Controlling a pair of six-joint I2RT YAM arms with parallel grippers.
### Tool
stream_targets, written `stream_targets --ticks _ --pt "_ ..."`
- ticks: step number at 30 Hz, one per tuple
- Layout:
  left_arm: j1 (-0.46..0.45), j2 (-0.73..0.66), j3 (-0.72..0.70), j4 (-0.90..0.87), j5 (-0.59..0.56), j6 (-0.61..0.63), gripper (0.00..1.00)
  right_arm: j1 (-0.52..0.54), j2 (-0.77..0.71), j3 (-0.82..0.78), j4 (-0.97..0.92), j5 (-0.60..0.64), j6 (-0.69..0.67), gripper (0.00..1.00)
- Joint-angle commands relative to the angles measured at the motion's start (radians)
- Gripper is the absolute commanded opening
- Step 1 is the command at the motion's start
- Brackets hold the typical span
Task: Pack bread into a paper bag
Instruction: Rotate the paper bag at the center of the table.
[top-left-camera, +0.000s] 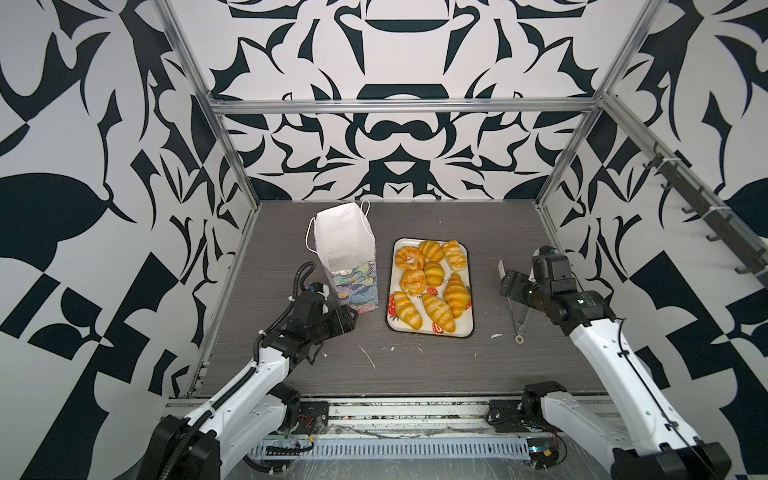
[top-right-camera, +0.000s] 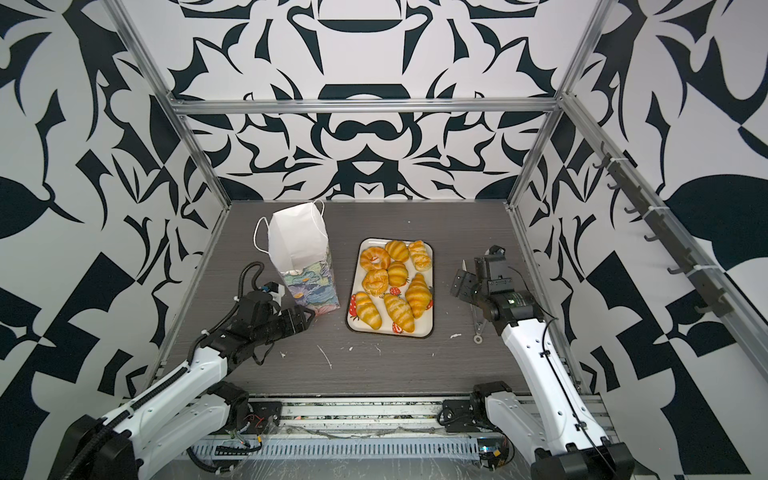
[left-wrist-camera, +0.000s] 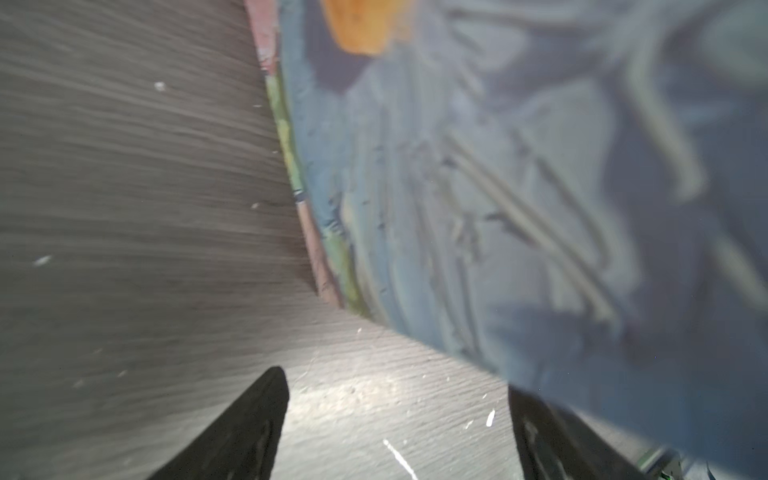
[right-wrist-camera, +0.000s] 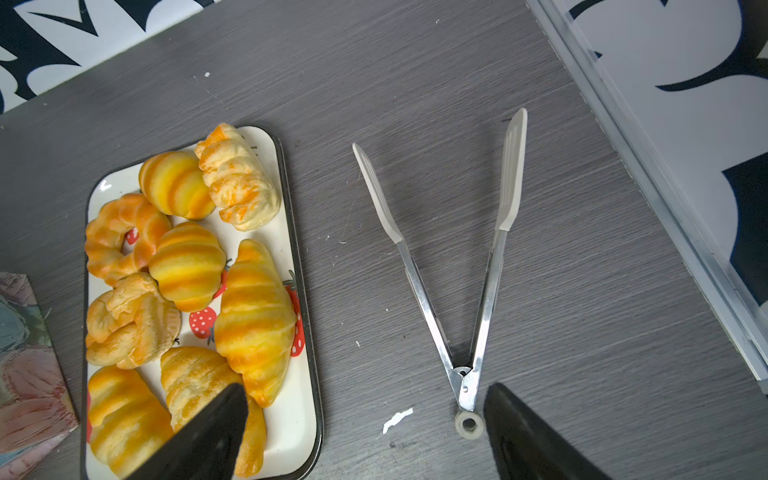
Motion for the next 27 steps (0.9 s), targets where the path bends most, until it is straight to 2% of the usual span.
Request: stream_targets --ticks 1,9,15,18,27 --pt "-0.029 0.064 -0.003 0.145 -0.021 -0.031 0.86 0.006 -0.023 0.040 -0.016 0.003 -0.020 0.92" --pt "-0.105 0.227 0.038 0.306 -0.034 -0.040 0.86 0.007 -0.040 0.044 -0.031 0.003 -0.028 0.92" --pt "-0.122 0.238 0.033 0.362 -0.026 -0.043 0.86 0.007 -0.037 0.044 -0.028 -0.001 -0.032 0.92" --pt "-0.123 0.170 0.023 0.290 -0.052 -0.047 0.86 0.006 -0.033 0.046 -0.028 -0.012 -0.033 0.92" --pt "-0.121 -0.155 0.027 -0.126 -0.212 -0.055 0.91 0.007 -0.014 0.045 -0.003 -0.032 -0.034 0.92"
